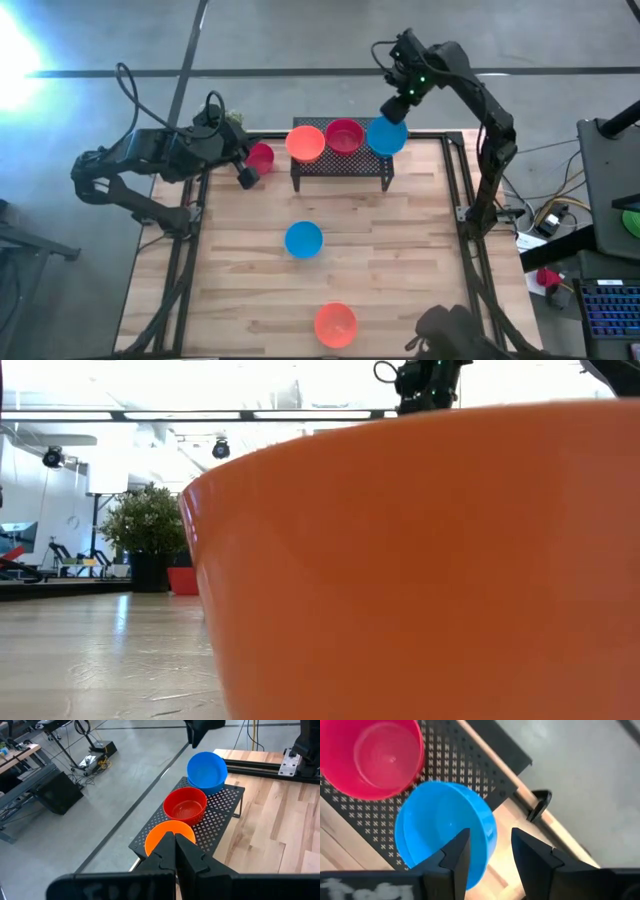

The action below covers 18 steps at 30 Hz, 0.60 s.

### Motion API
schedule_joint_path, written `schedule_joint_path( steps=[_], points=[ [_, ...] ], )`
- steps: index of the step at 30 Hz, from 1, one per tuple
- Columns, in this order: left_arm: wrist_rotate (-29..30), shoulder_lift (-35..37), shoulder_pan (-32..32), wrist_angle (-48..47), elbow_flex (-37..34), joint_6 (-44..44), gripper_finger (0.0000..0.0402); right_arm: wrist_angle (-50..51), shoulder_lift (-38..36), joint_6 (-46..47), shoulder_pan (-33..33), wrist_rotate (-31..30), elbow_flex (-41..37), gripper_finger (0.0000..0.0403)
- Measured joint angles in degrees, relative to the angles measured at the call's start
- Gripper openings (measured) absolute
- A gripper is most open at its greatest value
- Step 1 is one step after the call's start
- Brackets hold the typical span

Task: Pick & Place Mini bowls
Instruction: Stack the bottom blue bowl on top of the blue bowl on the shelf

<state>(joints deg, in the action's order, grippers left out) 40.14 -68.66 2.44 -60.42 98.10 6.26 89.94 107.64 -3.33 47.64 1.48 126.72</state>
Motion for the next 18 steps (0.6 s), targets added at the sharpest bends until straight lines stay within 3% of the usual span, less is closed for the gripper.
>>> schedule_joint_path(
  steps=[3,7,11,14,18],
  points=[
    [0.0,0.0,0.0,0.0,0.0,0.1,0.0,0.04,-0.02,-1.03,0.0,-0.96,1.84,0.0135],
    [0.0,0.0,0.0,0.0,0.0,0.24,0.0,0.06,-0.03,0.4,0.0,-10.12,2.68,0.0112],
    [0.0,0.0,0.0,0.0,0.0,0.24,0.0,0.06,-0.03,2.72,0.11,-17.89,1.91,0.0064],
    [0.0,0.0,0.0,0.0,0.0,0.24,0.0,0.07,-0.03,3.18,0.35,-17.94,0.04,0.0023],
    [0.0,0.0,0.0,0.0,0.0,0.23,0.0,0.06,-0.03,3.19,0.74,-17.66,-4.56,0.0011]
  ],
)
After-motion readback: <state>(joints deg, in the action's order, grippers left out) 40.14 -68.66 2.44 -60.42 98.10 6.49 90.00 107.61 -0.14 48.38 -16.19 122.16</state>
